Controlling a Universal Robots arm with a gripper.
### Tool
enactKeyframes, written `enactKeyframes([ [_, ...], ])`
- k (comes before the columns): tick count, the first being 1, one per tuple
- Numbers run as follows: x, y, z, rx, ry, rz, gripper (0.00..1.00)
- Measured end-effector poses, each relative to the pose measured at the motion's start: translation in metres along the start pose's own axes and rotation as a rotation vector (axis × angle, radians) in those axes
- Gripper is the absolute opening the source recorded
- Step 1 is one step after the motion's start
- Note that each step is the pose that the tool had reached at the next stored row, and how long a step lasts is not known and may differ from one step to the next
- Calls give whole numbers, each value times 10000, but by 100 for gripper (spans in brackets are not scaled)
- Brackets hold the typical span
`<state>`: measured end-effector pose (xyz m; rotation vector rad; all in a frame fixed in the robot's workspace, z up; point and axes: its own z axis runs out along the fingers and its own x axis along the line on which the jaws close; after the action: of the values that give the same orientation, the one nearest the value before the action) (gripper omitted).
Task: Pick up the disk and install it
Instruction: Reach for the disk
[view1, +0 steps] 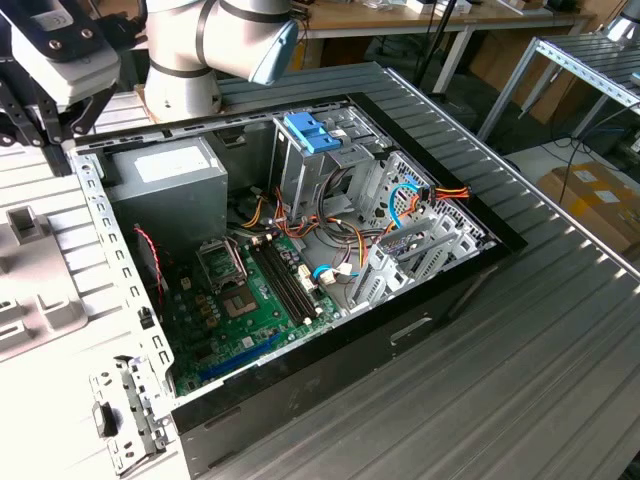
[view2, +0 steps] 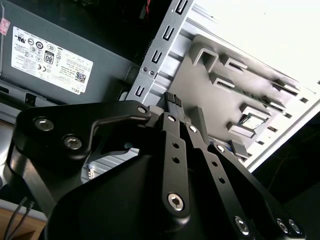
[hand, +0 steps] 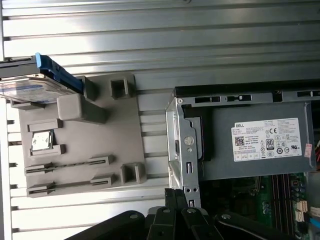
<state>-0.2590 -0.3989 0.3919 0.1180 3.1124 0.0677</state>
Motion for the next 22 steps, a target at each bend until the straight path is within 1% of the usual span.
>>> enactKeyframes([
  [10, 80, -6, -1, 1, 1, 0, 11],
  [20, 145, -11, -1, 0, 0, 0, 11],
  [22, 173, -13, -2, 1, 0, 0, 11],
])
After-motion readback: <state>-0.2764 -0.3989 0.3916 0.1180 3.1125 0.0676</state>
